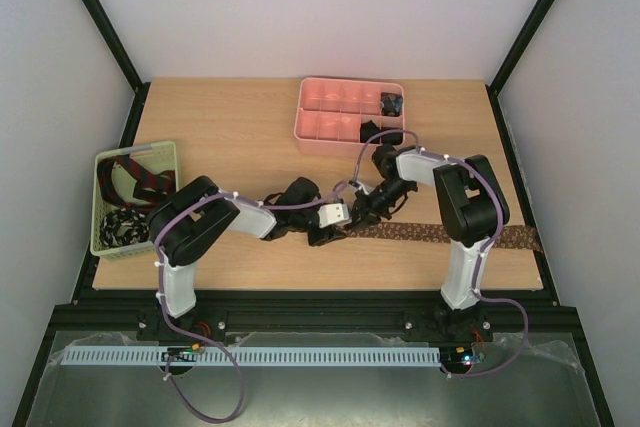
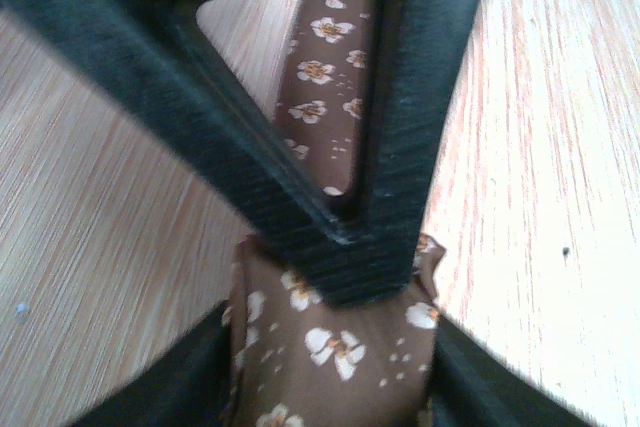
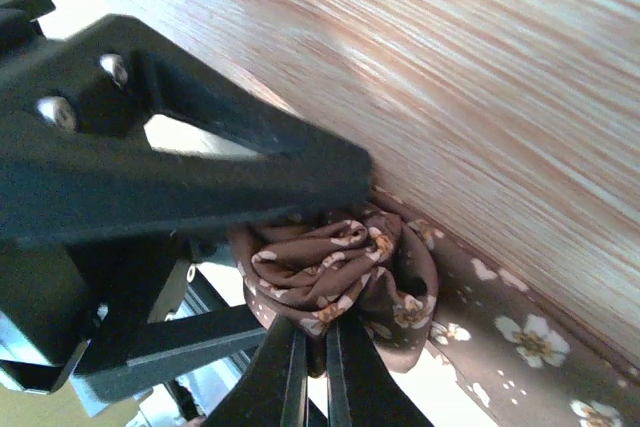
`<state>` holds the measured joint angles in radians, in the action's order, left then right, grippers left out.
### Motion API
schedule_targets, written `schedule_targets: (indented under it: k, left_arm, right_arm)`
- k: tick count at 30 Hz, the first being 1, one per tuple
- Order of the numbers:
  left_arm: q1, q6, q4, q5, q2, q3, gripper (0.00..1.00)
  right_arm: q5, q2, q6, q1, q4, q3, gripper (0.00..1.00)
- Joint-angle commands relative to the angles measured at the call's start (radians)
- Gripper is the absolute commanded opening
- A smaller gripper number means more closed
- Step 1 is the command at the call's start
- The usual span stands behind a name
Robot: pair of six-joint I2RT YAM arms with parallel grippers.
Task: Roll the ties
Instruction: Roll the tie at the center of the board.
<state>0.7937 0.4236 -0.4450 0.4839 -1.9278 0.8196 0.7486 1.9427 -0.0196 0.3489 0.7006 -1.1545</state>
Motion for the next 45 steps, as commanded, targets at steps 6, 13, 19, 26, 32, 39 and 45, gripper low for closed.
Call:
schedule_targets:
  k: [6,13,19,26,32,39,45]
  left_arm:
    - [-0.022,-0.046,0.033,0.018,0.054,-0.030,0.96]
    - [-0.073,-0.173,-0.045,0.053,0.280,-0.094,0.99]
    - [-0.101,-0.143,0.061,0.237,0.195,-0.031,0.99]
    - [-0.003,0.017,-0.174,0.143,0.074,-0.075,0.99]
    - [0.016,0.043,-0.186,0.060,-0.065,0.014,0.97]
    - [0.027,0.136,-0.192,0.070,-0.109,0.020,0.92]
    - [0.031,0.191,-0.084,0.142,-0.127,0.059,0.52]
  right_arm:
    - [0.017,0.063,-0.086,-0.081,0.055,0.084,0.01]
    - [0.051,0.114,-0.171,-0.126,0.099,0.083,0.01]
    - [0.106,0.180,-0.237,-0.145,0.168,0.026,0.01]
    - [0.128,0.230,-0.260,-0.145,0.218,-0.006,0.01]
    - [0.119,0.229,-0.263,-0.145,0.240,-0.032,0.01]
    - [0.106,0.238,-0.276,-0.144,0.262,-0.058,0.01]
    - [0.122,0.232,-0.271,-0.145,0.274,-0.091,0.01]
